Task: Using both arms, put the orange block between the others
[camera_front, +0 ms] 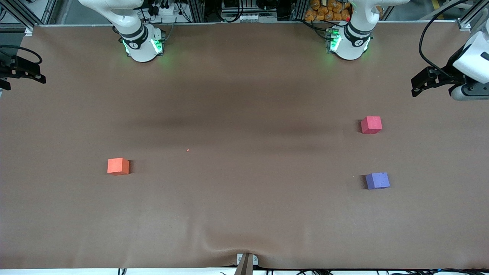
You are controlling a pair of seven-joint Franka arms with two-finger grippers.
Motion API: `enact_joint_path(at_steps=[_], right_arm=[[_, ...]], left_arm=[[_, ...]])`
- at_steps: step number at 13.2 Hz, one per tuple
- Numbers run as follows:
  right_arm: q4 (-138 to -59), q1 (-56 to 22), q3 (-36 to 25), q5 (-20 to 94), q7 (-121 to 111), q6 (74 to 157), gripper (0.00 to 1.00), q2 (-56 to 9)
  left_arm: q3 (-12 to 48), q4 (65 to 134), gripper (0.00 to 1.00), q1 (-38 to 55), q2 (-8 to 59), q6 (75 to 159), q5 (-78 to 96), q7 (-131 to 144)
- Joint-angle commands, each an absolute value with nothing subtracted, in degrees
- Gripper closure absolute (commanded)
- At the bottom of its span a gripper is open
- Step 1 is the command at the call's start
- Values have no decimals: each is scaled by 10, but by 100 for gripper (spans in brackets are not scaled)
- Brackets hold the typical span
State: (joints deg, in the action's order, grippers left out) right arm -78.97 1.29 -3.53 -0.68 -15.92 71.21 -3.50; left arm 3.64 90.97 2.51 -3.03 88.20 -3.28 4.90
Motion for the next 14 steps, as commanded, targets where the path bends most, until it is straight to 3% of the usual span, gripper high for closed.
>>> enact_joint_path(at_steps=[1,10,14], right_arm=[[-783,10,-32,-24,-162,707,0,-33],[-791,11,-33,-17,-159,719,0,-40],[-853,4,-33,-15,-154,856,0,-115]], left_arm=[[40,898,0,23,-35,871,-25,40],[40,899,0,24,-32,863,-25,36],[40,898,0,25,-31,864,-24,36]])
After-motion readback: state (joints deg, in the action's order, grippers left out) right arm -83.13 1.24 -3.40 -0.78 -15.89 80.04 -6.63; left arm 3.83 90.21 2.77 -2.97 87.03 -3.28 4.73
